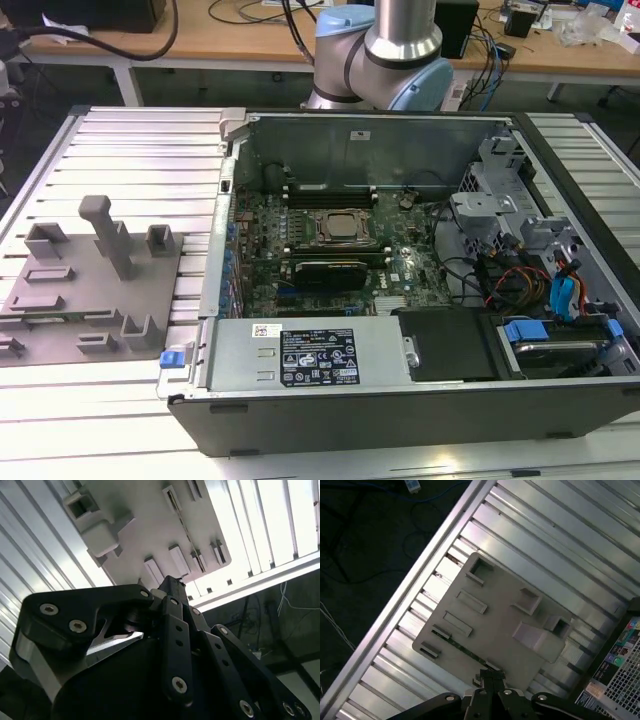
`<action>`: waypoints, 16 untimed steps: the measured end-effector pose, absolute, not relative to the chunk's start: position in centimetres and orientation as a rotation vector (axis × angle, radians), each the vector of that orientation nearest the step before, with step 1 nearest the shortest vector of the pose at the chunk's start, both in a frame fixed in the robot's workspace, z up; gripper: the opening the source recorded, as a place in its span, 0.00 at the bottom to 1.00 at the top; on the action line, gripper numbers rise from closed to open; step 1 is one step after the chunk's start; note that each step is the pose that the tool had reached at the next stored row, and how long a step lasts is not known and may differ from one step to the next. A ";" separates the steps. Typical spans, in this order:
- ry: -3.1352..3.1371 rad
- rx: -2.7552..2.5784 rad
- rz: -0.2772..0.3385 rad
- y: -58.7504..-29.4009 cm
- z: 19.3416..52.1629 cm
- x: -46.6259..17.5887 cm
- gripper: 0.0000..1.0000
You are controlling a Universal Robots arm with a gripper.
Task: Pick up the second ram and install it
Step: 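Pick up the second ram and move it above second insertion slot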
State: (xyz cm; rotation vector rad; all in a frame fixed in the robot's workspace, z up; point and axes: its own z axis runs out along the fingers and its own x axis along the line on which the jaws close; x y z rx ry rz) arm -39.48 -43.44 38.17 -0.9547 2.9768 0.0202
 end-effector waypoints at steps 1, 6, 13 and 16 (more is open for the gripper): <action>2.970 -0.975 0.020 -43.4 38.2 -39.5 0.11; 2.928 -1.096 0.021 -43.4 38.2 -39.5 0.11; 2.867 -1.250 0.023 -43.4 38.2 -39.5 0.11; 2.830 -1.332 0.023 -43.4 38.2 -39.5 0.11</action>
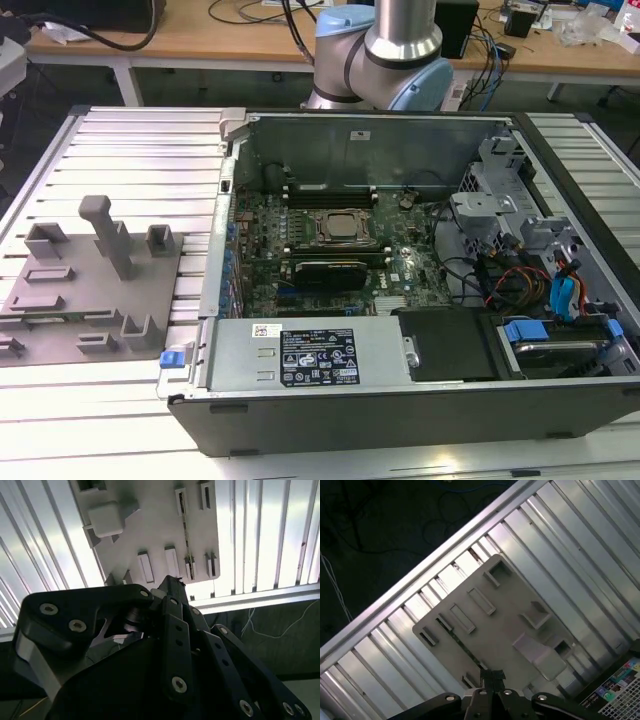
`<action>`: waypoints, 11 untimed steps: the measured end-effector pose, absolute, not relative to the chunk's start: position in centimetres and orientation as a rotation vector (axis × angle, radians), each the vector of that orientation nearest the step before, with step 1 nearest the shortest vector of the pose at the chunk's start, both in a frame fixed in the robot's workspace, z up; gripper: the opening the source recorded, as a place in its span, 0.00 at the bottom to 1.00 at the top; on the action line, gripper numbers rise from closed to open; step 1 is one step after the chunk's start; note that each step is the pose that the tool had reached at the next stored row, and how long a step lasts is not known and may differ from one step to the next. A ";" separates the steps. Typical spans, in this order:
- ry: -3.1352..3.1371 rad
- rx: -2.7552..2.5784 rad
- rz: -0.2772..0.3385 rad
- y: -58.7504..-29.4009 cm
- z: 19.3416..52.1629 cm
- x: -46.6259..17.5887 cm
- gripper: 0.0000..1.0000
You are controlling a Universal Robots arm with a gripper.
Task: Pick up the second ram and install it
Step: 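Pick up the second ram and move it above second insertion slot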
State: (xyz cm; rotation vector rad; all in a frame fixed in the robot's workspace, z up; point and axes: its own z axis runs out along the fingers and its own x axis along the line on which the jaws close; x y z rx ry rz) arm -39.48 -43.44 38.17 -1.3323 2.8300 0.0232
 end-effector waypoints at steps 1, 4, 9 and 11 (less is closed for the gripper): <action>2.819 -1.355 0.023 -43.4 38.2 -39.5 0.11; 2.792 -1.411 0.024 -43.4 38.2 -39.5 0.11; 2.713 -1.560 0.025 -43.4 38.2 -39.5 0.11; 2.686 -1.607 0.025 -43.4 38.2 -39.5 0.11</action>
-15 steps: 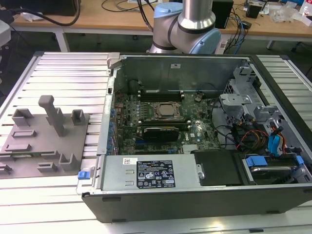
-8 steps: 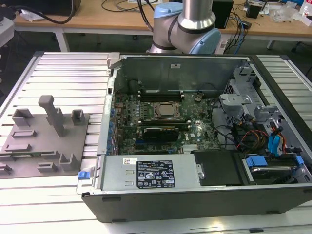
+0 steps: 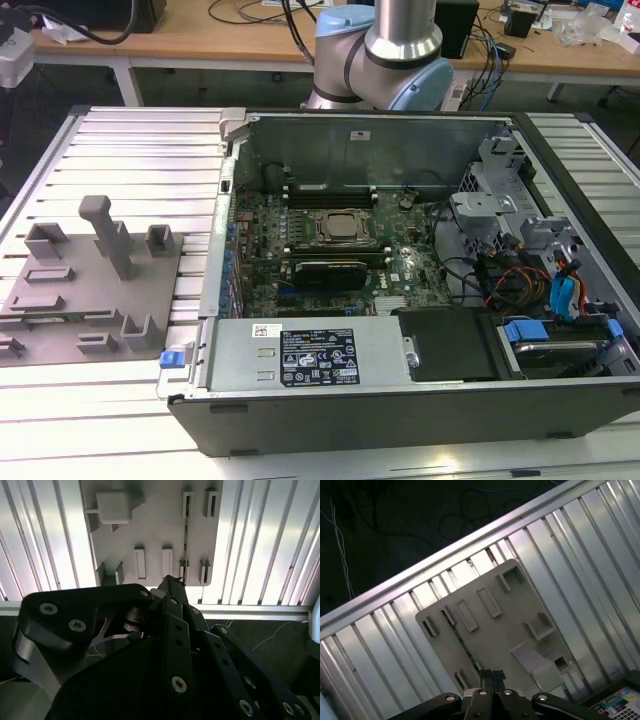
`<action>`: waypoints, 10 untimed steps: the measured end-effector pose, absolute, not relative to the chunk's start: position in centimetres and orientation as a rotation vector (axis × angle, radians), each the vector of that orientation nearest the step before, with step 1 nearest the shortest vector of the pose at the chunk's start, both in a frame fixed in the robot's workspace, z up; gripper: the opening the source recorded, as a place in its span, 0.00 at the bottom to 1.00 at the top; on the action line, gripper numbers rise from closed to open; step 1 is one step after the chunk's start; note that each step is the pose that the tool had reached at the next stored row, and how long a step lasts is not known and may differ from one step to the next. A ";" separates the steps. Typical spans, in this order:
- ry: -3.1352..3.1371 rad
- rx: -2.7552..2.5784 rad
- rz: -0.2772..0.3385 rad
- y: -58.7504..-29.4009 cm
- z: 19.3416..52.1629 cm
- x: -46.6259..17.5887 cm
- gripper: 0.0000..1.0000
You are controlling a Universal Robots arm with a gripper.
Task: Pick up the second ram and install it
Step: 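Pick up the second ram and move it above second insertion slot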
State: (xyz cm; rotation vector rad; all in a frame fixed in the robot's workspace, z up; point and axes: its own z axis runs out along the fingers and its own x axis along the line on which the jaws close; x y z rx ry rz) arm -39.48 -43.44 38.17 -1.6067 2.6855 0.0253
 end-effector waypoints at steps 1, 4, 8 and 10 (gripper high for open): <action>2.679 -1.618 0.025 -43.4 38.2 -39.5 0.11; 2.648 -1.668 0.026 -43.4 38.2 -39.5 0.11; 2.595 -1.751 0.026 -43.4 38.2 -39.5 0.11; 2.554 -1.811 0.027 -43.4 38.2 -39.5 0.11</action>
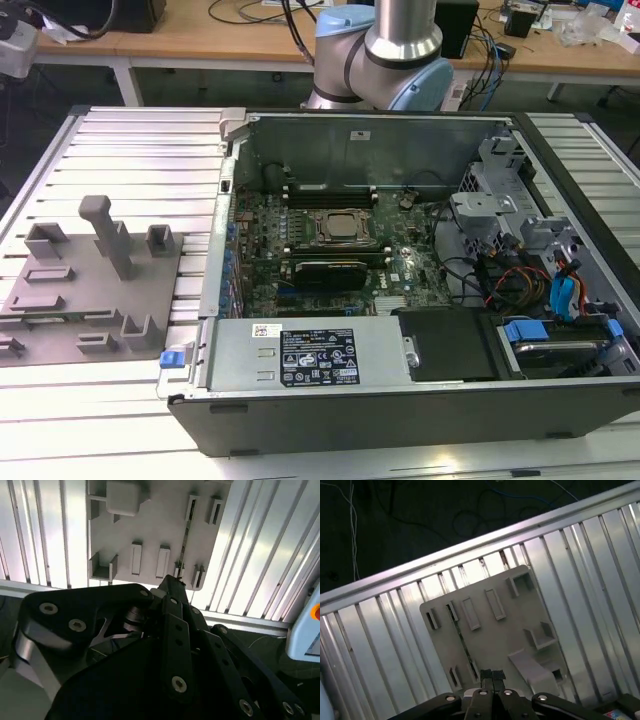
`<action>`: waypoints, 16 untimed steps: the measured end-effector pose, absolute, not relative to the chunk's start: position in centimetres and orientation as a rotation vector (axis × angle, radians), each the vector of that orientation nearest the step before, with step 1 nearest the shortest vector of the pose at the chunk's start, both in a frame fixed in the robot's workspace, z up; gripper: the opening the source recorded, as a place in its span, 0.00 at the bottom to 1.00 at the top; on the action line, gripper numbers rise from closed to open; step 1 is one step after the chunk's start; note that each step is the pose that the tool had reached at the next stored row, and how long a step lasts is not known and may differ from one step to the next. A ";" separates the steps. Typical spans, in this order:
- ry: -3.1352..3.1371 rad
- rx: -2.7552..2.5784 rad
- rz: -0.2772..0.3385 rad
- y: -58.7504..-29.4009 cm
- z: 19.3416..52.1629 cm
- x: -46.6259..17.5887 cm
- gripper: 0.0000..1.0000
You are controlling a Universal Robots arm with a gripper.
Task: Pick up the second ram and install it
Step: 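Pick up the second ram and move it above second insertion slot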
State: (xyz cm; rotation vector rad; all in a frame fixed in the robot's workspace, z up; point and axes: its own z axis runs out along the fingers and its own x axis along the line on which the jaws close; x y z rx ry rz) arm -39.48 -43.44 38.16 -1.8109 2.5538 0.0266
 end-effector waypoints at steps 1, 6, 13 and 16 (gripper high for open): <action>2.541 -1.829 0.027 -43.4 38.2 -39.5 0.11; 2.488 -1.902 0.027 -43.4 38.2 -39.5 0.11; 2.404 -2.008 0.028 -43.4 38.2 -39.5 0.11; 2.367 -2.051 0.028 -43.4 38.2 -39.5 0.11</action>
